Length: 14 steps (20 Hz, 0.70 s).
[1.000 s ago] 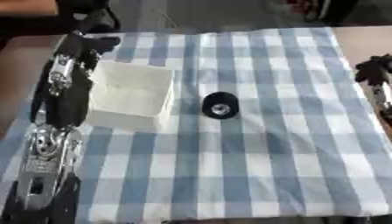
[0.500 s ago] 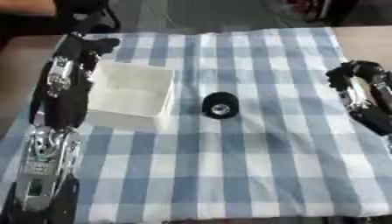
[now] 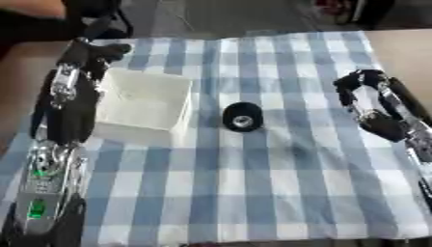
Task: Pick up objects on the table and place them in the box.
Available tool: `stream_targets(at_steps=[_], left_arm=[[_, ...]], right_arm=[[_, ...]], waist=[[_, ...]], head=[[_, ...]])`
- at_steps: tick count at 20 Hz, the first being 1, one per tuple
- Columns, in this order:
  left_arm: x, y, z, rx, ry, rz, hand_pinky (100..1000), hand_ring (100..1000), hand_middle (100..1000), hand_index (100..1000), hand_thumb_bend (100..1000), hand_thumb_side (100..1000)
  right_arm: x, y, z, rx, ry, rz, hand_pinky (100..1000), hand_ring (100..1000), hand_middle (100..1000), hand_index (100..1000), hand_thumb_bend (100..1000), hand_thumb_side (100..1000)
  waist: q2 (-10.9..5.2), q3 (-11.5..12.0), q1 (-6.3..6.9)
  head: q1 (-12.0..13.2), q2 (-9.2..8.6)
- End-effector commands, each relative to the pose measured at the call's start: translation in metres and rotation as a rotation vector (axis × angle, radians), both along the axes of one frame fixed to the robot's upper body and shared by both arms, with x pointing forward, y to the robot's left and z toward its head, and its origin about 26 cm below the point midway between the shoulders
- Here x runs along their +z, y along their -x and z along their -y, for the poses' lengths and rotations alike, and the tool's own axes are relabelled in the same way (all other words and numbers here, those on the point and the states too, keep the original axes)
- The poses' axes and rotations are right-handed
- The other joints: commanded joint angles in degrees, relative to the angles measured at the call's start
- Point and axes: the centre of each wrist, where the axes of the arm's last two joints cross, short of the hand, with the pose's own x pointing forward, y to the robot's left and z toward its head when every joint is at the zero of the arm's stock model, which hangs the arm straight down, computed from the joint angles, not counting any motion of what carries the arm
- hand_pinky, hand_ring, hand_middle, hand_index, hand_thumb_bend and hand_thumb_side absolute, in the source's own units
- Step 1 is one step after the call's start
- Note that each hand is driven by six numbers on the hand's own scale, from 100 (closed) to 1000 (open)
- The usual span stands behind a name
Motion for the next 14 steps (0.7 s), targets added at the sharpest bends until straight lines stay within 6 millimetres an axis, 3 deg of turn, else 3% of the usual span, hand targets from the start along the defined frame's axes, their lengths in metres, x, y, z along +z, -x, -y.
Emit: stream_targets(at_steps=[1,2,6,14], left_arm=[[0.006,-0.001,0.002,-0.015,-0.001,0.023,906,732,949,643,100,941],[0.006,-0.001,0.002,-0.016,-0.001,0.023,906,732,949,643,100,941],[0.006,-0.001,0.003,-0.02,-0.001,0.021,907,732,949,643,100,941],[0.005,-0.001,0.003,-0.024,0.001,0.02,907,733,950,642,100,940]], right_arm=[[0.007,-0.007,0.002,0.016,0.046,0.018,922,583,628,827,335,768],[0.006,-0.008,0.002,0.024,0.059,0.016,925,594,655,856,382,743],[0.008,-0.013,0.001,0.07,0.156,0.017,930,619,713,889,420,670],[0.013,-0.02,0.002,0.079,0.216,0.032,926,622,720,891,372,548]], waist=[[-0.87,0.16,-0.07],[-0.88,0.19,-0.06],[-0.93,0.31,-0.01],[-1.05,0.49,0.17]], head=[[-0.86,-0.53],[-0.89,-0.53],[-1.02,-0.54],[-1.21,-0.54]])
